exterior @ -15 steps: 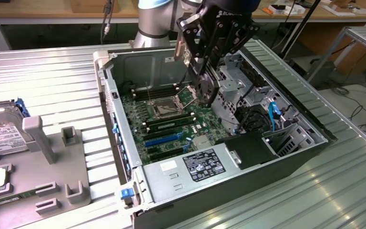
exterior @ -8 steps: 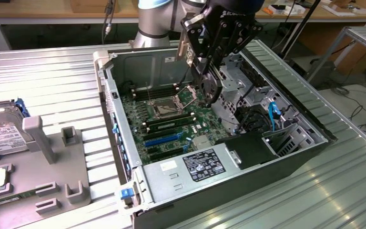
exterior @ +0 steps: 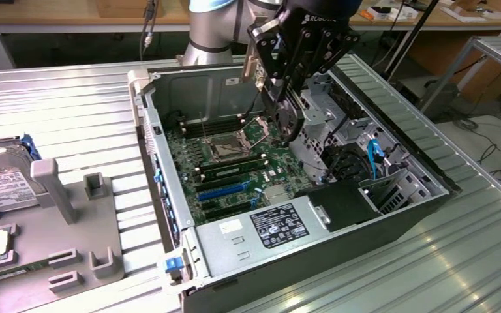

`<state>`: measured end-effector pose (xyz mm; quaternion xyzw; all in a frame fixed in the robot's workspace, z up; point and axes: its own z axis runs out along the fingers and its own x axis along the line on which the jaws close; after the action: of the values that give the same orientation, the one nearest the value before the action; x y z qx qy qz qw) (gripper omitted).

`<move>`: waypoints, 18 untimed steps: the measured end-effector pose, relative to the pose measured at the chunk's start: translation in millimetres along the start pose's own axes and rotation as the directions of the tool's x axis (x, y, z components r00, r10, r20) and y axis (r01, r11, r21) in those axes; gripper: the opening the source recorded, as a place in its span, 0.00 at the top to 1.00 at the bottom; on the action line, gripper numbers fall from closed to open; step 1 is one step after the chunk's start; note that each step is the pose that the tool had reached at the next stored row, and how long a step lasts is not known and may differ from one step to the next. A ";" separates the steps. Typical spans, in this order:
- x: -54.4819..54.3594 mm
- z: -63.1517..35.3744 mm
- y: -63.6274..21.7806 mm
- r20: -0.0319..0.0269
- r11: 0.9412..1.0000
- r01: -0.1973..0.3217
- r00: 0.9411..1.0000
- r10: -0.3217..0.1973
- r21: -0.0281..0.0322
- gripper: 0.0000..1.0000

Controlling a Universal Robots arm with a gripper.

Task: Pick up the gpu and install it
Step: 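Insert the gpu into the slot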

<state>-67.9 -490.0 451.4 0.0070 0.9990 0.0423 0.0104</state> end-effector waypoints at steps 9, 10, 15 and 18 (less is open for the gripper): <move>0.0 0.1 0.0 -0.003 0.999 0.033 0.999 -0.033 -0.001 0.73; 0.0 0.1 0.0 -0.003 0.999 0.038 0.999 -0.038 -0.001 0.73; 0.0 0.2 0.0 -0.005 0.999 0.055 0.998 -0.055 -0.001 0.73; 0.0 0.2 0.0 -0.006 0.997 0.072 0.997 -0.072 -0.002 0.73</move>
<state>-67.9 -490.0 451.2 -0.0290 0.9986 0.0427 0.0089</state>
